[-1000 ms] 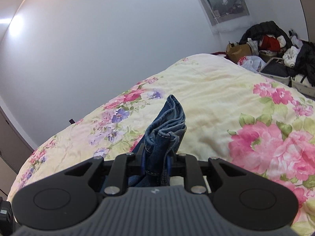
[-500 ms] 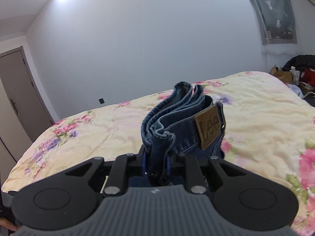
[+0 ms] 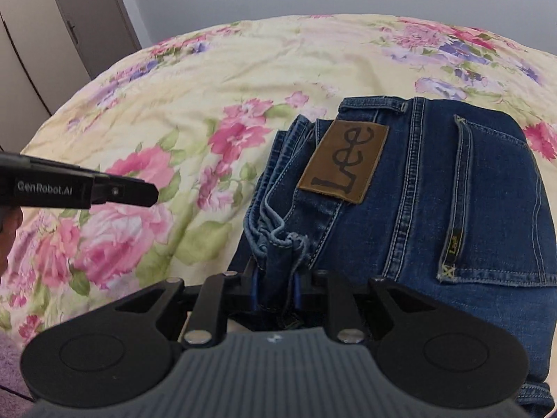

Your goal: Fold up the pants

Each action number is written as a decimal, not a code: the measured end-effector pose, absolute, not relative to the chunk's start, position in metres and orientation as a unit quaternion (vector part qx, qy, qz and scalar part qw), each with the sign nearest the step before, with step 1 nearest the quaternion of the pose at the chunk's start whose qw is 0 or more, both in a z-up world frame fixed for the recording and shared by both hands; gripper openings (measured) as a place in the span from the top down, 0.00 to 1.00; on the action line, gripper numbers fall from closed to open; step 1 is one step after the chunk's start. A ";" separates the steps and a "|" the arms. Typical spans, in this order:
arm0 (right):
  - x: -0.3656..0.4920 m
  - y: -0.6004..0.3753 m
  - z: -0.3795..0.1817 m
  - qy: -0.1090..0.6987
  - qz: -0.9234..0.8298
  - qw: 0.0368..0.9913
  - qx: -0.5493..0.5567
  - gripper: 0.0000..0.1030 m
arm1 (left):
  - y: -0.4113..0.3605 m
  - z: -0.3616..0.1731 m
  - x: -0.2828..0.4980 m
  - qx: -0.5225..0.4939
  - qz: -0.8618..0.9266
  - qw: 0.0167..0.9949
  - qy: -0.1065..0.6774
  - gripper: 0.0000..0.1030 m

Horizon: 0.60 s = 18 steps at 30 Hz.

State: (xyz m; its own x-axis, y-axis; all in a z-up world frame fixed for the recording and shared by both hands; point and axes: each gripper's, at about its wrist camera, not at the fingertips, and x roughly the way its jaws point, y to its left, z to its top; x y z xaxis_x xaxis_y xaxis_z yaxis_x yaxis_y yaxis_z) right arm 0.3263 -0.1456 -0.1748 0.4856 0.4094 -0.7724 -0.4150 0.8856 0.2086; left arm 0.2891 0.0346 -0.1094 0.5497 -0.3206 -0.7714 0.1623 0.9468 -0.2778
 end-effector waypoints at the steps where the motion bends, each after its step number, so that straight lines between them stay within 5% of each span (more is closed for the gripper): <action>1: 0.329 -0.144 -0.175 0.454 0.241 0.858 -0.005 0.83 | 0.035 -0.109 0.291 -0.097 -0.140 0.875 0.453 0.78; 4: 0.333 -0.147 -0.168 0.476 0.262 0.839 0.018 0.62 | 0.037 -0.107 0.297 -0.134 -0.147 0.872 0.448 0.71; 12: 0.346 -0.165 -0.118 0.439 0.252 0.863 0.001 0.61 | 0.038 -0.115 0.339 -0.240 -0.161 0.850 0.440 0.70; 18: 0.388 -0.207 -0.120 0.410 0.160 0.896 -0.055 0.89 | 0.039 -0.156 0.386 -0.361 -0.159 0.801 0.451 0.62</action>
State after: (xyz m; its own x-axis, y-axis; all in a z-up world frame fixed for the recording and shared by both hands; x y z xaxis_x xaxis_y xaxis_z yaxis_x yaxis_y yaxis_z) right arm 0.3879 -0.2066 -0.1204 0.6127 0.2412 -0.7526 -0.3309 0.9431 0.0329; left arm 0.3863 0.0392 -0.1560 0.5430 -0.5808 -0.6064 -0.0702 0.6882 -0.7221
